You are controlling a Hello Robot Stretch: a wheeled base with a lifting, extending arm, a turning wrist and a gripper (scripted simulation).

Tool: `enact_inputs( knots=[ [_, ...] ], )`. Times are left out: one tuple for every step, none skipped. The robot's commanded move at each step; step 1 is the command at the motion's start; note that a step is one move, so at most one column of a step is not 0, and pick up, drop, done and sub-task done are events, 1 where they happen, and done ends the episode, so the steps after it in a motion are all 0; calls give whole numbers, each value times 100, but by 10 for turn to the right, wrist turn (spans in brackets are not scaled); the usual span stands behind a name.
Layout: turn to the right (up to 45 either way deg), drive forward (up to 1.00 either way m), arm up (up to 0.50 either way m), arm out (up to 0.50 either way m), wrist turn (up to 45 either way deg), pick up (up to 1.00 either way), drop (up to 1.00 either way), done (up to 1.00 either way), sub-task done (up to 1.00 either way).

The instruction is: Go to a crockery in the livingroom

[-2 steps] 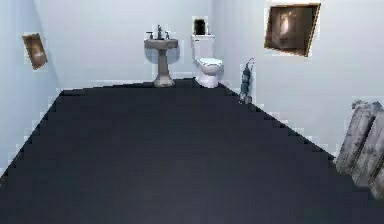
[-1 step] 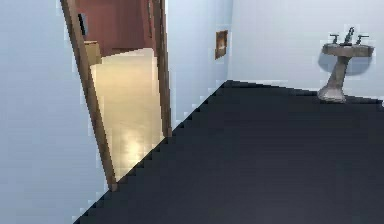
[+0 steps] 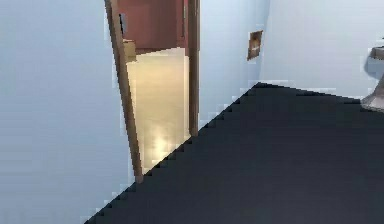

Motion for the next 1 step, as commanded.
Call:
enact_inputs(
  knots=[
    [0, 100, 0, 0, 0, 0, 0, 0, 0]
  ],
)
